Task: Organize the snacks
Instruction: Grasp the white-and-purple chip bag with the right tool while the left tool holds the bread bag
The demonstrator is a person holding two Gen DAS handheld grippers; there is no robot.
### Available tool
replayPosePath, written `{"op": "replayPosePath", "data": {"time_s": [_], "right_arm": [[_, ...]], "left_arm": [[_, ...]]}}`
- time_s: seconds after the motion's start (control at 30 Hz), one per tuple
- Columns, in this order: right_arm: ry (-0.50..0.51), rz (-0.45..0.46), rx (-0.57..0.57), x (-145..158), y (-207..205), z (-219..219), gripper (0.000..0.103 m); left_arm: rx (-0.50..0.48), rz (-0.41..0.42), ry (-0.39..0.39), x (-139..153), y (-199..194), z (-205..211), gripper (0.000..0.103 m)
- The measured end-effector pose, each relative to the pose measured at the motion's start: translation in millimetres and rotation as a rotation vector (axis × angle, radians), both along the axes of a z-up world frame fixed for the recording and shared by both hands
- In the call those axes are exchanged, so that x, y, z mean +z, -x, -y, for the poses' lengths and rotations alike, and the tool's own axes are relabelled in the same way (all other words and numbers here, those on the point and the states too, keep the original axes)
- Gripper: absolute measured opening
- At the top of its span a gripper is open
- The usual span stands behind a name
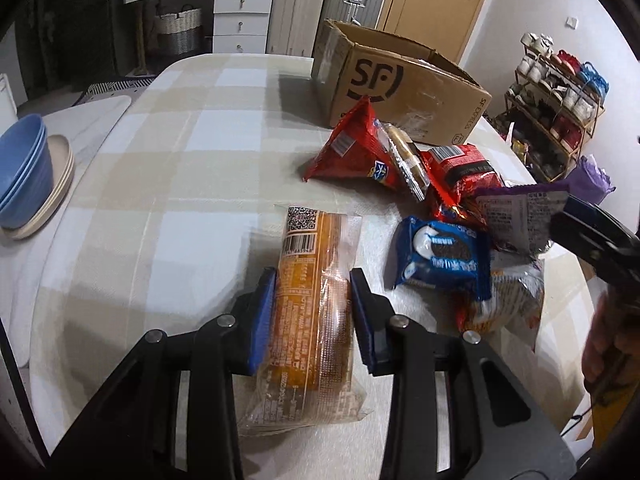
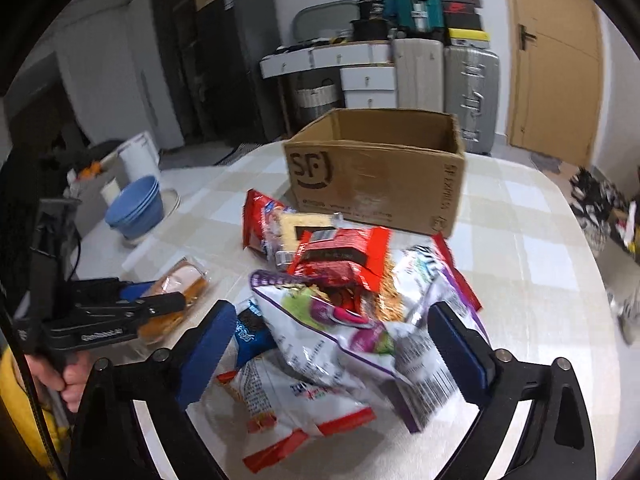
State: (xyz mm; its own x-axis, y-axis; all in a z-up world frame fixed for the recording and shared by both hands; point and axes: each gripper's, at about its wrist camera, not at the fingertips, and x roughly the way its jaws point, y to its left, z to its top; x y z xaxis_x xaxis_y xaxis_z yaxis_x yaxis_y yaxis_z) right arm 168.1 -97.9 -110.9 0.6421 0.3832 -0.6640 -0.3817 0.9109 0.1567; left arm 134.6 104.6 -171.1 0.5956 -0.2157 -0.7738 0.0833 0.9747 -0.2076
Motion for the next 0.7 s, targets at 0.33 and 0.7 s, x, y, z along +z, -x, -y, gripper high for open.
{"op": "replayPosePath", "data": {"time_s": [0.33,0.7], "right_arm": [[0.074,-0.103,0.055,-37.4,-17.2,-18.4,0.049],[-0.026,-0.081,0.044,-21.2,-0.2,-0.2,0.044]], "left_arm": [[0.008,0.002,0.027,-1.1,20.2,-9.2,0.033],[0.004,0.015,0.020,7.8,30.0,-5.2,0.032]]}}
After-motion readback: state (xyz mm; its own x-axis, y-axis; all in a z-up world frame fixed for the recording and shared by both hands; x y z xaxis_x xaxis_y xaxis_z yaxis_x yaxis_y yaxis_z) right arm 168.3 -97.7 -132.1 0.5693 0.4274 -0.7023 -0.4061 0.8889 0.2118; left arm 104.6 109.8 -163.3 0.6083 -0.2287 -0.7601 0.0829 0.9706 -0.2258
